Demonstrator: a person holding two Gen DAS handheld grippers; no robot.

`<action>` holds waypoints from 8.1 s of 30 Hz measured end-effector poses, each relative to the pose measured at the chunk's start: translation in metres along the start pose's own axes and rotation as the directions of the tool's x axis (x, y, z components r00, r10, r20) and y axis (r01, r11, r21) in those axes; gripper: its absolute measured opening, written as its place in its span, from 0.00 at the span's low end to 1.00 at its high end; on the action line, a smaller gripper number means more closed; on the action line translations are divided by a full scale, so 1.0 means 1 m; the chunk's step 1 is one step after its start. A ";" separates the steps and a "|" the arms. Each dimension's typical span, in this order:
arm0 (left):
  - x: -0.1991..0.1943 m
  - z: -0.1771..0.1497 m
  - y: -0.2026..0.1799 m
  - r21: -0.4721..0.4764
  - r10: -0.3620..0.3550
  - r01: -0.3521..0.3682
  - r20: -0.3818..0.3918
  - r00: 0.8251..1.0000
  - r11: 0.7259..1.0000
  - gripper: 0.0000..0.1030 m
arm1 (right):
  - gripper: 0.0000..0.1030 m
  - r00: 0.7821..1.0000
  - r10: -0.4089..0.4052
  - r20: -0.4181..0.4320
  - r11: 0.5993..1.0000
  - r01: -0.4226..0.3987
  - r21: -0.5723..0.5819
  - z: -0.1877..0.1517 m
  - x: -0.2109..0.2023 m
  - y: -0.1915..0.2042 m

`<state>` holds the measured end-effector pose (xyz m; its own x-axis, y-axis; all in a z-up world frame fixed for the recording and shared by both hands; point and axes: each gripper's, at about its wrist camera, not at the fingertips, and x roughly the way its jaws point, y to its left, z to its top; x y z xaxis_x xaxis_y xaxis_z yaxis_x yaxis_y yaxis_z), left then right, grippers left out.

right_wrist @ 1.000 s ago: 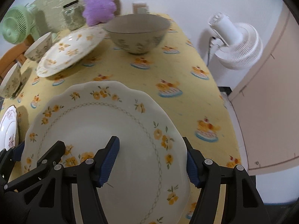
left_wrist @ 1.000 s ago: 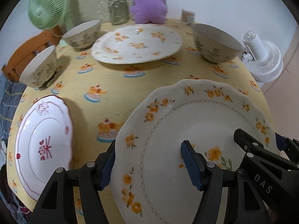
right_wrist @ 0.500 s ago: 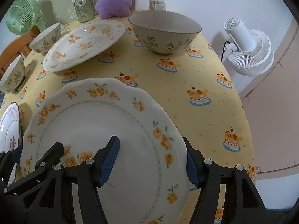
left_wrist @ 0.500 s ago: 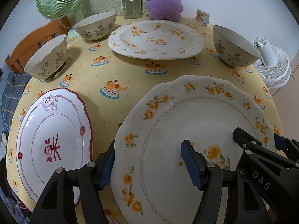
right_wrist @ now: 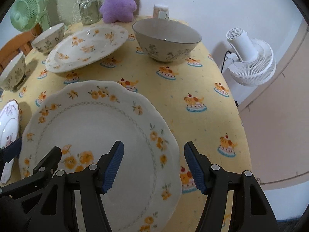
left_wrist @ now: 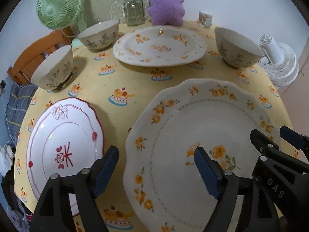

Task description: Organize plates and bowls

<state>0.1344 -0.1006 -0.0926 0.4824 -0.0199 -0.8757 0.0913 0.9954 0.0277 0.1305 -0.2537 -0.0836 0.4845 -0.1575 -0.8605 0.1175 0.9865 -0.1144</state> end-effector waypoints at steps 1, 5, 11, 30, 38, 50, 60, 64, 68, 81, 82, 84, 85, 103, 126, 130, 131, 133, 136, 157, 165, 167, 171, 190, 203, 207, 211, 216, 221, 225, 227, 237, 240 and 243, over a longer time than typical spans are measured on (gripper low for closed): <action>-0.004 0.000 0.002 0.002 -0.005 0.005 0.009 1.000 1.000 0.82 | 0.68 1.000 -0.006 0.009 1.000 0.006 0.004 0.000 -0.005 0.000; -0.022 0.002 0.015 -0.001 -0.034 0.034 0.047 0.998 0.999 0.89 | 0.73 0.999 -0.018 0.050 0.999 0.017 0.036 0.000 -0.028 0.002; -0.048 0.004 0.042 0.001 -0.062 0.062 0.110 0.992 0.998 0.95 | 0.79 0.993 -0.023 0.112 0.998 0.016 0.064 0.000 -0.063 0.014; -0.082 0.057 0.095 0.051 -0.106 0.098 0.189 0.976 0.994 0.99 | 0.79 0.982 -0.003 0.189 0.980 -0.034 0.195 0.040 -0.109 0.052; -0.044 0.104 0.082 0.029 -0.038 0.033 0.164 0.986 0.999 0.99 | 0.79 0.981 0.052 0.187 0.971 -0.094 0.220 0.095 -0.067 0.039; 0.037 0.157 0.072 -0.023 0.046 -0.044 0.108 0.993 0.999 0.99 | 0.77 0.990 0.096 0.106 0.971 -0.117 0.210 0.153 0.020 0.057; 0.096 0.170 0.065 -0.015 0.064 -0.063 0.037 0.997 0.998 0.93 | 0.71 0.995 0.095 0.032 0.974 -0.099 0.203 0.170 0.077 0.071; 0.109 0.174 0.064 -0.002 0.049 -0.049 0.017 0.999 0.999 0.87 | 0.67 0.995 0.097 0.007 0.976 -0.097 0.197 0.174 0.091 0.074; 0.114 0.175 0.064 -0.014 -0.004 0.004 -0.002 1.000 1.000 0.73 | 0.64 0.996 0.088 -0.004 0.977 -0.086 0.194 0.176 0.096 0.076; 0.105 0.165 0.068 -0.030 0.002 -0.004 -0.044 0.999 1.000 0.69 | 0.60 0.995 0.092 -0.042 0.978 -0.082 0.193 0.171 0.091 0.079; 0.104 0.164 0.070 -0.032 0.004 -0.005 -0.048 0.999 0.999 0.69 | 0.60 0.995 0.094 -0.044 0.979 -0.084 0.187 0.169 0.089 0.080; 0.101 0.159 0.074 -0.039 0.005 -0.008 -0.060 0.998 0.999 0.69 | 0.60 0.994 0.103 -0.048 0.980 -0.093 0.177 0.165 0.086 0.082; 0.099 0.156 0.076 -0.041 0.007 -0.009 -0.066 0.998 0.999 0.69 | 0.60 0.993 0.106 -0.051 0.980 -0.096 0.172 0.163 0.084 0.083; 0.103 0.169 0.086 -0.029 0.009 -0.012 -0.088 0.996 1.000 0.73 | 0.62 0.988 0.119 -0.099 0.981 -0.102 0.163 0.173 0.099 0.090; 0.093 0.174 0.085 -0.022 0.005 -0.006 -0.077 0.997 1.000 0.75 | 0.63 0.987 0.111 -0.116 0.989 -0.099 0.110 0.185 0.099 0.092; 0.079 0.168 0.088 -0.006 -0.009 0.009 -0.059 0.998 1.000 0.75 | 0.63 0.988 0.101 -0.118 0.990 -0.088 0.107 0.183 0.087 0.094; 0.076 0.167 0.090 -0.011 -0.016 0.016 -0.058 0.998 1.000 0.75 | 0.63 0.988 0.099 -0.116 0.991 -0.087 0.106 0.182 0.082 0.095; 0.070 0.165 0.093 -0.019 -0.030 0.029 -0.058 0.998 0.999 0.75 | 0.63 0.991 0.086 -0.106 0.992 -0.075 0.101 0.181 0.071 0.098; 0.057 0.160 0.097 -0.005 -0.049 0.049 -0.053 0.997 0.999 0.75 | 0.63 0.992 0.071 -0.104 0.993 -0.061 0.101 0.177 0.057 0.102; -0.021 0.120 0.105 0.156 -0.165 0.164 -0.007 0.986 0.974 0.75 | 0.62 0.998 -0.023 -0.050 0.974 0.033 0.222 0.117 -0.050 0.101; -0.032 0.101 0.084 0.166 -0.169 0.170 -0.018 0.985 0.971 0.75 | 0.62 0.999 -0.021 -0.049 0.975 0.031 0.222 0.093 -0.062 0.080; -0.033 0.096 0.076 0.164 -0.162 0.163 -0.019 0.987 0.973 0.75 | 0.62 0.999 -0.009 -0.048 0.976 0.019 0.216 0.087 -0.062 0.073; -0.036 0.086 0.058 0.140 -0.142 0.146 -0.033 0.989 0.979 0.75 | 0.62 0.998 0.015 -0.054 0.981 -0.004 0.193 0.078 -0.060 0.055; -0.021 0.035 -0.027 0.019 -0.120 0.123 -0.109 0.987 0.992 0.75 | 0.62 0.991 0.071 -0.115 0.995 -0.063 0.072 0.040 -0.028 -0.031; -0.008 0.010 -0.035 -0.045 -0.098 0.093 -0.148 0.984 0.995 0.75 | 0.62 0.984 0.116 -0.137 0.993 -0.116 0.011 0.025 -0.011 -0.036; -0.006 0.008 -0.035 -0.056 -0.087 0.080 -0.147 0.985 0.995 0.77 | 0.62 0.983 0.120 -0.140 0.993 -0.121 -0.002 0.024 -0.009 -0.034; -0.003 0.007 -0.034 -0.071 -0.079 0.068 -0.157 0.984 0.995 0.77 | 0.61 0.981 0.121 -0.151 0.992 -0.123 -0.007 0.022 -0.008 -0.032; 0.000 0.006 -0.032 -0.076 -0.062 0.050 -0.166 0.984 0.996 0.78 | 0.57 0.982 0.111 -0.153 0.994 -0.113 -0.010 0.022 -0.007 -0.031; 0.002 0.007 -0.033 -0.062 -0.024 0.014 -0.163 0.986 0.998 0.78 | 0.52 0.981 0.105 -0.164 0.994 -0.110 -0.021 0.020 -0.005 -0.029; 0.001 0.009 -0.034 -0.047 0.000 -0.007 -0.159 0.987 0.999 0.78 | 0.52 0.979 0.106 -0.171 0.994 -0.111 -0.018 0.020 -0.004 -0.028; -0.001 0.009 -0.040 -0.007 0.034 -0.035 -0.153 0.988 0.999 0.78 | 0.52 0.979 0.111 -0.172 0.993 -0.116 -0.018 0.020 -0.005 -0.029; -0.018 0.015 -0.029 -0.008 -0.008 0.007 -0.128 0.992 1.000 0.81 | 0.38 0.989 0.074 -0.129 0.996 -0.081 -0.043 0.024 -0.025 -0.030; -0.019 0.015 -0.031 0.015 -0.030 0.033 -0.129 0.991 0.999 0.81 | 0.37 0.987 0.079 -0.138 0.996 -0.084 -0.030 0.024 -0.022 -0.026; -0.020 0.014 -0.034 0.040 -0.038 0.044 -0.133 0.990 0.998 0.81 | 0.29 0.981 0.133 -0.143 0.989 -0.140 -0.042 0.025 -0.023 -0.013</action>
<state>0.1338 -0.1349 -0.0695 0.3585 -0.0451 -0.9324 0.1467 0.9891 0.0085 0.1392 -0.2640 -0.0504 0.3669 -0.0172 -0.9301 0.0118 0.9998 -0.0138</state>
